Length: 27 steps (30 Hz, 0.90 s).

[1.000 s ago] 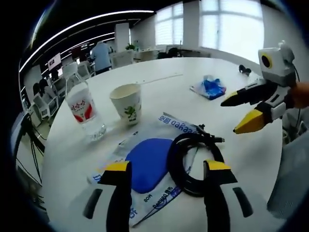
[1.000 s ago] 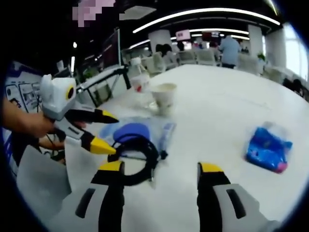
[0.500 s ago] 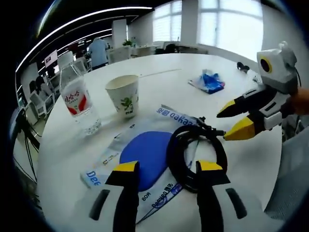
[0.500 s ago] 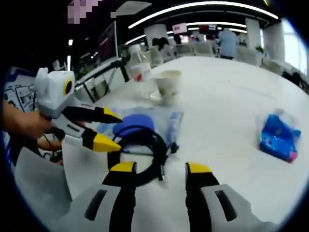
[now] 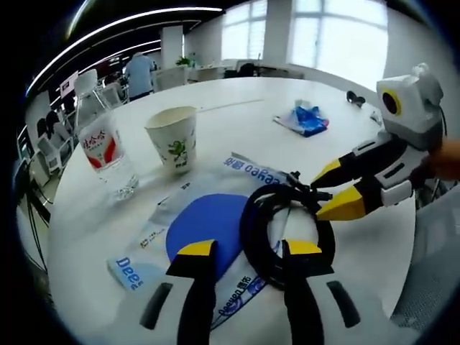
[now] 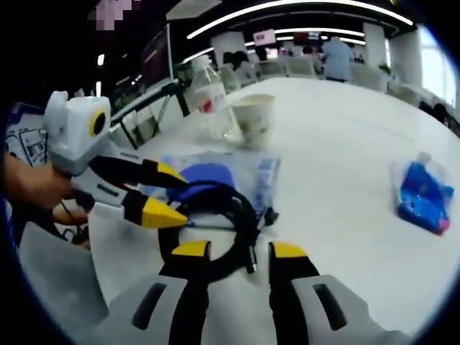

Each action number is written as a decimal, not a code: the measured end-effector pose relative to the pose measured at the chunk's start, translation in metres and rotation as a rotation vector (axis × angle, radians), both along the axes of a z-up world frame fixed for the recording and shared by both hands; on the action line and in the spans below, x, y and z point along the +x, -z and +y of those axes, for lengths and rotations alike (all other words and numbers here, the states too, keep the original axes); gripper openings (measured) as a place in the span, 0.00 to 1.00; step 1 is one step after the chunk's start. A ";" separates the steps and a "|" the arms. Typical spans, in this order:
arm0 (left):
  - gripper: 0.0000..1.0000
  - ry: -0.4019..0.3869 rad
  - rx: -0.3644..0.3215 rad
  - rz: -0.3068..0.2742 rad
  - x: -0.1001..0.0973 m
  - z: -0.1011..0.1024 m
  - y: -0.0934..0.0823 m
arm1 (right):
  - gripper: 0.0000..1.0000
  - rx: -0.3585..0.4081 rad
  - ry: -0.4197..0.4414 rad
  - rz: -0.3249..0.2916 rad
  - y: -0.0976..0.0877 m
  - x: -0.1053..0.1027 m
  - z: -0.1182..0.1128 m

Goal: Arrange the tabletop items into an orderly group along one side of the table until the central work area is clear of visible clutter.

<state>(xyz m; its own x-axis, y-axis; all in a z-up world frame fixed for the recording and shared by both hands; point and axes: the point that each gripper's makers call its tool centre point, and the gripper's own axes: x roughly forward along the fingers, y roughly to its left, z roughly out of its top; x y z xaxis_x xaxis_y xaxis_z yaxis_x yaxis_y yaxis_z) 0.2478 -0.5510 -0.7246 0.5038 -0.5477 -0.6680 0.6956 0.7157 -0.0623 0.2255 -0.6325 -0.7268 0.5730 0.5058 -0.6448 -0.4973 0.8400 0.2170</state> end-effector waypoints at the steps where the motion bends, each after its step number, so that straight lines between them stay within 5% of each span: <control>1: 0.31 0.001 0.000 0.001 0.000 0.000 0.000 | 0.28 -0.004 0.002 -0.001 0.001 0.001 0.000; 27: 0.12 0.024 0.010 0.011 -0.001 -0.007 0.003 | 0.13 -0.110 -0.002 0.008 0.009 0.003 0.002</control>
